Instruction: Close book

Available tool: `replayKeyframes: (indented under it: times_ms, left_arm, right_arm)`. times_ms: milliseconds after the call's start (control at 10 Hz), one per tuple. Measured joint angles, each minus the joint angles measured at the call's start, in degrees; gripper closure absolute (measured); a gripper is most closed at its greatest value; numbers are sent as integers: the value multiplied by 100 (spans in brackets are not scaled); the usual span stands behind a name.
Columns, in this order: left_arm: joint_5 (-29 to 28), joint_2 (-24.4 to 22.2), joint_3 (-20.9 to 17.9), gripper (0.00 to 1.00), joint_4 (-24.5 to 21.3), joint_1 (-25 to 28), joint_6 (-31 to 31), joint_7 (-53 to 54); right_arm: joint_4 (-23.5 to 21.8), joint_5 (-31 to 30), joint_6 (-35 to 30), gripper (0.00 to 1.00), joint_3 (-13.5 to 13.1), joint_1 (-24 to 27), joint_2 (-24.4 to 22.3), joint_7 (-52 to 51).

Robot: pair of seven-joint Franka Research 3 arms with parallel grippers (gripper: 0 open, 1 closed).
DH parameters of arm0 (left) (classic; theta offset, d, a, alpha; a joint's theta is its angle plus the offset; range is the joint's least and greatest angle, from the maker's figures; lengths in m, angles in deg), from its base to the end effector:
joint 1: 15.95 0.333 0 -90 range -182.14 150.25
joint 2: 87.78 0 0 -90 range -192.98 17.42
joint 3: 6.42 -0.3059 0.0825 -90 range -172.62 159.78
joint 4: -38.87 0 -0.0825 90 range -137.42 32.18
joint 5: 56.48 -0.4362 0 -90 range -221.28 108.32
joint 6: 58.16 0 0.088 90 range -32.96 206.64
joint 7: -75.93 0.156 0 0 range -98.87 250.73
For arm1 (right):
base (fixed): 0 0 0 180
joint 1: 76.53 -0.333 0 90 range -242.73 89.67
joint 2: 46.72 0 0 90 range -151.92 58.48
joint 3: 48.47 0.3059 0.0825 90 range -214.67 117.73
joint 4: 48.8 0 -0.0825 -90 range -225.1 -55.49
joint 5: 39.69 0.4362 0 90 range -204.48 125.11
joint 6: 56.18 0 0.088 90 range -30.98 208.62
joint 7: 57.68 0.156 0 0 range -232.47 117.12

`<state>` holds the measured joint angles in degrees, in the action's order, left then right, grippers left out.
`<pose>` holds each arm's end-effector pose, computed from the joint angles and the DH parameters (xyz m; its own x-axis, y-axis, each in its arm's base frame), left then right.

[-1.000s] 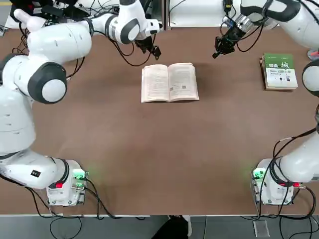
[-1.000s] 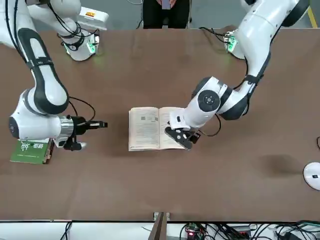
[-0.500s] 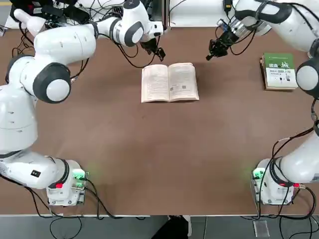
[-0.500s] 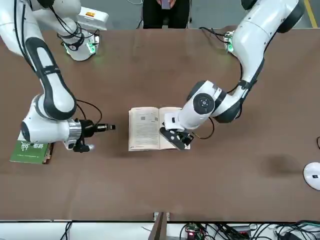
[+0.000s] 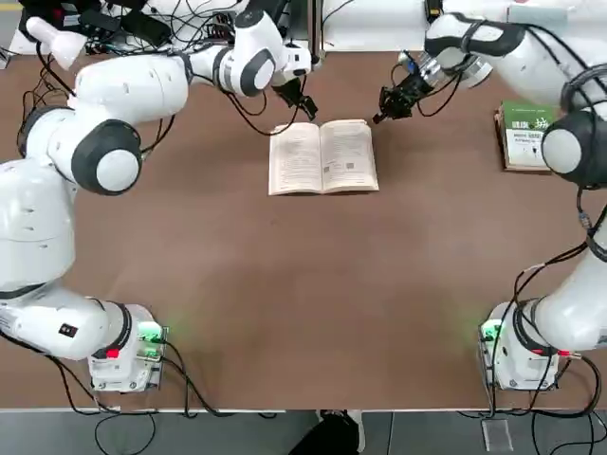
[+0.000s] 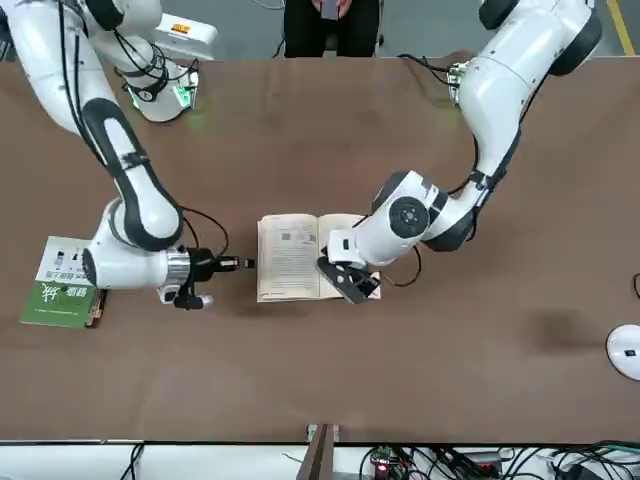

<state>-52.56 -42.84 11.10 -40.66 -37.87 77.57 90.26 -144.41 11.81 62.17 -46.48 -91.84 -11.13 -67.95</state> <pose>0.6418 -0.4805 0.1995 0.7025 -0.6618 0.2618 -0.7107 -0.6715 0.2098 0.6494 0.2793 0.1657 0.9673 0.0335 -0.2514 -0.1451 -0.7400 -0.6568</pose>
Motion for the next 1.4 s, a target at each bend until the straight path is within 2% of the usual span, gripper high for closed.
replayKeyframes:
  times_ms: [700, 1400]
  left_arm:
    - [681, 302, -1, 0, 287, 38, 156, 641]
    - [1669, 573, -3, 0, 360, 283, 170, 1001]
  right_arm:
    - [-293, 103, 623, 99, 4, -255, 62, -271]
    - [-556, 111, 760, 99, 0, -323, 63, -505]
